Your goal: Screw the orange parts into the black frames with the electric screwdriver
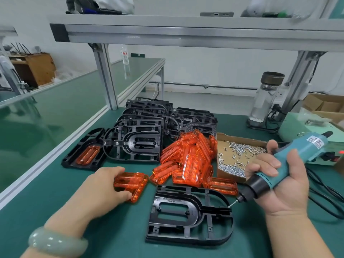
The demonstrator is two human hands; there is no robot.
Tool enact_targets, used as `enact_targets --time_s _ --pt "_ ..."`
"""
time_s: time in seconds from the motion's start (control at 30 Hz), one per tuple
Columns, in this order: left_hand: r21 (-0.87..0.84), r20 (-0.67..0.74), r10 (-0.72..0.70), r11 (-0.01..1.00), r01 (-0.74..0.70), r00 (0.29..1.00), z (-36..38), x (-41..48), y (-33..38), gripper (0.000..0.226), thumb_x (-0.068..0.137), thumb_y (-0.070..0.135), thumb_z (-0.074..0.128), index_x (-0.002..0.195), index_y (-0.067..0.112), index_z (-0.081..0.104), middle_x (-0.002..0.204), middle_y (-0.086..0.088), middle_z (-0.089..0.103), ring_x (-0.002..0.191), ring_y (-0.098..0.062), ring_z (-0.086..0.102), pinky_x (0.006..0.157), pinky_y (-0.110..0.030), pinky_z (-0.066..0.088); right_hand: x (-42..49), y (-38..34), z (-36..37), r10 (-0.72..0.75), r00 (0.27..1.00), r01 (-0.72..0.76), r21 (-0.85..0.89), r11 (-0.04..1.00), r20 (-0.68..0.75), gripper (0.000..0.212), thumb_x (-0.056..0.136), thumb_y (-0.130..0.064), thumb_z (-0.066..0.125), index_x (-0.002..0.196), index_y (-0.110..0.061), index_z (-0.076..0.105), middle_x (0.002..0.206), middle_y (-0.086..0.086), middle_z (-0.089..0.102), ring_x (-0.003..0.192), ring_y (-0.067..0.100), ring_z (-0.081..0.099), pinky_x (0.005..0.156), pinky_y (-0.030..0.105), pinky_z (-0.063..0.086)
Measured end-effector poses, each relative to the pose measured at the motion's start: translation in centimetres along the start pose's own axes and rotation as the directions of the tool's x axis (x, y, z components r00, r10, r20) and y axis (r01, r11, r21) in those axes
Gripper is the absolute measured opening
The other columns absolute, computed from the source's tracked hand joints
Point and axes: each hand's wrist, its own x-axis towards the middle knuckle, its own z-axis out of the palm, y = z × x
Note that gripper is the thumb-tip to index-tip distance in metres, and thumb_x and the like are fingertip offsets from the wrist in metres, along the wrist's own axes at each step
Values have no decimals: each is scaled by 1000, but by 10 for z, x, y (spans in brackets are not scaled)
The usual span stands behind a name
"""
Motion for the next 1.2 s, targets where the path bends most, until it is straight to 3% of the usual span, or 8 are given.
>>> enact_targets --time_s 0.2,0.37,0.43,0.57,0.7,0.9,1.2 --pt "-54 27 70 996 -68 997 3 11 4 65 72 29 79 131 32 52 125 10 59 113 -9 56 99 -24 40 0 3 1 -6 1000 5 -25 1000 -9 47 60 -34 88 97 -20 64 59 -12 45 45 0 46 59 18 51" --pt "-20 -31 118 993 -119 993 2 22 16 29 72 30 79 96 38 63 83 18 58 81 -5 57 73 -20 39 -1 4 2 1 1000 -2 -59 998 -13 48 59 -36 89 97 -21 63 58 -13 44 44 0 45 60 17 50" --pt "-38 -58 107 993 -110 993 3 23 16 29 72 30 79 95 38 63 83 15 60 79 -5 57 72 -20 39 -1 4 1 2 1000 -3 -58 998 -12 49 59 -36 89 97 -21 62 59 -13 44 44 0 45 60 17 50" --pt "-39 -71 136 989 -139 988 9 20 18 52 70 32 80 118 34 59 102 11 59 88 -7 57 83 -22 43 -1 3 1 3 1000 -4 -55 998 -12 48 59 -35 89 97 -21 63 58 -12 44 44 0 45 59 18 50" --pt "33 -55 181 983 -179 982 6 14 23 36 70 41 78 103 42 64 97 9 57 84 -8 59 79 -24 46 1 4 0 11 1000 -11 -45 999 -3 48 60 -34 89 98 -20 62 58 -11 45 44 0 46 59 19 51" --pt "39 -255 258 966 -256 932 2 -2 27 30 65 40 74 94 37 66 84 16 51 76 0 53 64 -11 34 -1 3 1 10 1000 -10 -46 999 -1 47 60 -35 88 97 -21 63 59 -12 45 45 0 46 60 18 50" --pt "105 -400 345 938 -331 849 -4 -15 44 39 66 35 75 103 26 68 91 14 54 91 -11 54 80 -23 41 -1 4 2 7 1000 -8 -59 998 -3 46 61 -36 87 97 -21 63 59 -13 45 45 0 45 60 18 50"
